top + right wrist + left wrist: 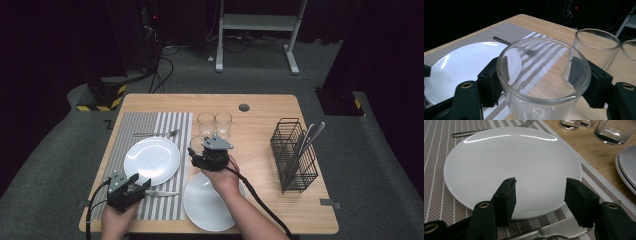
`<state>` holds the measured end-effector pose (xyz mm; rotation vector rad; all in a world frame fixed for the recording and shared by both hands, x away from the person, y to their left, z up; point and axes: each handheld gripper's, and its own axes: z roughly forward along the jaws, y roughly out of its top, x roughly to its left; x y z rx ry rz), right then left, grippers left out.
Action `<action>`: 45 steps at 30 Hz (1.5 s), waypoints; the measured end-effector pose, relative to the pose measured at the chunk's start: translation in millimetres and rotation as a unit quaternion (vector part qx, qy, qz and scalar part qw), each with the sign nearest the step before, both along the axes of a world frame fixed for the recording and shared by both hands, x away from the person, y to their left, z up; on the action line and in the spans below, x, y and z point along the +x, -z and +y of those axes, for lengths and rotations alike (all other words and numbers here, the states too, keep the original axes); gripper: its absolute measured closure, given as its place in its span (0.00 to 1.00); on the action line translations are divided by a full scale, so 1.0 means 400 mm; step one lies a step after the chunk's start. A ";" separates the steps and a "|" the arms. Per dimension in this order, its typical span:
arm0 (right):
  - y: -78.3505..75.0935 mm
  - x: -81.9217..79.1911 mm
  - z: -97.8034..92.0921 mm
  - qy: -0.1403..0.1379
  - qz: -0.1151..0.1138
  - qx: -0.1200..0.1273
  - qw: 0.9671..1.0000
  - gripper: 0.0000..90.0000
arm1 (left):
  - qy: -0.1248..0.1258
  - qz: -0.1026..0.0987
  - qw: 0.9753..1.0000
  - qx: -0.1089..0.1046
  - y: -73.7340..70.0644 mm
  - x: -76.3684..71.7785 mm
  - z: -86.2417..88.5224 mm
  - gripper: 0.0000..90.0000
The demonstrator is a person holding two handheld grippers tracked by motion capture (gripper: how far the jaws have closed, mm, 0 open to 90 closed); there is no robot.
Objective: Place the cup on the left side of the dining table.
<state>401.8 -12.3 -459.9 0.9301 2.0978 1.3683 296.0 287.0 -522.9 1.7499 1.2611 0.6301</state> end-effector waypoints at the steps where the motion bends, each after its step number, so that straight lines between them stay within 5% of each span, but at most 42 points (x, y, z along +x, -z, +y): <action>1: 0.000 0.000 0.000 0.000 0.000 0.000 1.000 0.32 | 0.000 0.000 1.000 0.000 0.000 0.000 0.000 0.47; 45: 0.057 -0.097 0.116 -0.076 0.017 -0.008 0.997 0.32 | 0.005 -0.010 1.000 -0.008 -0.007 -0.004 0.002 0.47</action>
